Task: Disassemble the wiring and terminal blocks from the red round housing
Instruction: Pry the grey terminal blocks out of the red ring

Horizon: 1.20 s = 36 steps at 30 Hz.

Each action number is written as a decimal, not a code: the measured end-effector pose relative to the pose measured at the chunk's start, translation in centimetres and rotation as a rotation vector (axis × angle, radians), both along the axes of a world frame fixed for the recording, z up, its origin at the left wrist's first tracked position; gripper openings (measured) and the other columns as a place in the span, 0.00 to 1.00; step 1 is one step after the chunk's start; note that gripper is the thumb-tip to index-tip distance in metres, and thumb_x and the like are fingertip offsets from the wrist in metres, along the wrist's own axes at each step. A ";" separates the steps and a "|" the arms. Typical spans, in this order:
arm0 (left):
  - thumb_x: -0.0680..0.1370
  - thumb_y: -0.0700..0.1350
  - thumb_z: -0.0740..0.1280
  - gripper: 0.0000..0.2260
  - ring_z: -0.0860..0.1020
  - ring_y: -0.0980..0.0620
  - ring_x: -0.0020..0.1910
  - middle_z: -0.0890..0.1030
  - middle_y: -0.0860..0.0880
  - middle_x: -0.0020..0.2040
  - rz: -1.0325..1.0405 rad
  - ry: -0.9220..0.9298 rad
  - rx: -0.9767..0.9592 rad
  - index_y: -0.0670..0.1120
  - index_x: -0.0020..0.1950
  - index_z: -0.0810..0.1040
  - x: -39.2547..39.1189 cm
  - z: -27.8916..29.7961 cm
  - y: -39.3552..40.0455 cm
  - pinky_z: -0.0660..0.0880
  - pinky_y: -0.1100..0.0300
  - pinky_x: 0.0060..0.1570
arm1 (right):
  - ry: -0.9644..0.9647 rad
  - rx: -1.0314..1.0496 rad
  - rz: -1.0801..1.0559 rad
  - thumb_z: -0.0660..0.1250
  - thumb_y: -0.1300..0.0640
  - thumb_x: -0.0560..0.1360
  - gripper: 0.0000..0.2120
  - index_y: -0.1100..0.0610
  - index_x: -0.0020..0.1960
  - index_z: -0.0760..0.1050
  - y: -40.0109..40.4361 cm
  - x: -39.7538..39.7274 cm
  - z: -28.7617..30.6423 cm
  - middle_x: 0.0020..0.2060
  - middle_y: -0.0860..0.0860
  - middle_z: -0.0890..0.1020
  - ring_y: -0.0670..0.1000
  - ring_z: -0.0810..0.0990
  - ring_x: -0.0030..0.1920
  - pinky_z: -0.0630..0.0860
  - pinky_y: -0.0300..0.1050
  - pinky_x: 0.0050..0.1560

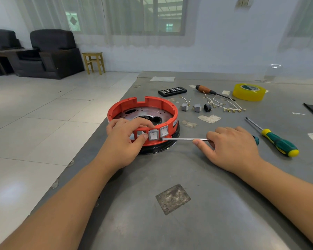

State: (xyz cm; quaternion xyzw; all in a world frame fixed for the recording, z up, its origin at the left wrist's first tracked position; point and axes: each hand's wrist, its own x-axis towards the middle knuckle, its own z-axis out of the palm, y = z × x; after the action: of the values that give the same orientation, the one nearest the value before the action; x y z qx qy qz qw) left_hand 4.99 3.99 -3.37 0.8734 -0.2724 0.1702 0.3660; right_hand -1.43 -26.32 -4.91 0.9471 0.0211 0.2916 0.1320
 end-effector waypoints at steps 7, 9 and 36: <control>0.79 0.58 0.65 0.11 0.62 0.73 0.59 0.75 0.69 0.51 -0.023 -0.026 -0.025 0.78 0.49 0.74 -0.1 0.0 -0.2 0.59 0.52 0.66 | -0.048 -0.009 0.022 0.42 0.28 0.79 0.30 0.48 0.30 0.60 0.9 0.0 0.0 0.26 0.44 0.66 0.50 0.66 0.29 0.61 0.45 0.36; 0.81 0.55 0.69 0.12 0.64 0.74 0.60 0.76 0.71 0.49 -0.031 -0.070 -0.032 0.76 0.50 0.75 -0.1 -0.1 -0.3 0.57 0.53 0.65 | -0.070 -0.015 0.034 0.42 0.29 0.79 0.29 0.48 0.31 0.61 0.7 0.3 0.0 0.27 0.44 0.66 0.51 0.65 0.30 0.60 0.46 0.37; 0.82 0.55 0.68 0.12 0.63 0.46 0.66 0.75 0.49 0.59 0.007 0.141 0.004 0.76 0.48 0.75 0.0 0.5 -0.5 0.59 0.51 0.67 | -0.019 0.031 0.300 0.44 0.29 0.80 0.29 0.51 0.42 0.70 -1.1 7.8 0.4 0.41 0.48 0.69 0.50 0.65 0.44 0.64 0.51 0.53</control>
State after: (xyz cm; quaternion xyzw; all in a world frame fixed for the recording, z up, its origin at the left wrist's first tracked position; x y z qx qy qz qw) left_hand 4.99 3.47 -2.86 0.8848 -0.2435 0.1091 0.3820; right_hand 6.40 -27.37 -4.48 0.9325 0.1566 0.3174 0.0727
